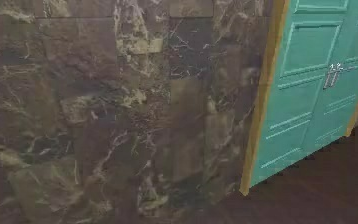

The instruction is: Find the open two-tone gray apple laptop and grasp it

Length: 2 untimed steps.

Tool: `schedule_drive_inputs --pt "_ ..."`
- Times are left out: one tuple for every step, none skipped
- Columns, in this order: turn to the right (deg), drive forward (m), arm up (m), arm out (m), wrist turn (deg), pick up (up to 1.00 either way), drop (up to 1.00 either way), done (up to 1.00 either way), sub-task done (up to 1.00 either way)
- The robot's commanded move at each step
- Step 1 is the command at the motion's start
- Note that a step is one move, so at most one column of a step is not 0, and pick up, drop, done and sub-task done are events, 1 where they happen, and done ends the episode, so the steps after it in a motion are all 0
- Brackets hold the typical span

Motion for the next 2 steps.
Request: schedule_drive_inputs --pt "45.0 0.0 0.0 0.0 0.0 0.0 0.0 0.0 0.0" --pt "18.0 0.0 0.0 0.0 0.0 0.0 0.0 0.0 0.0"
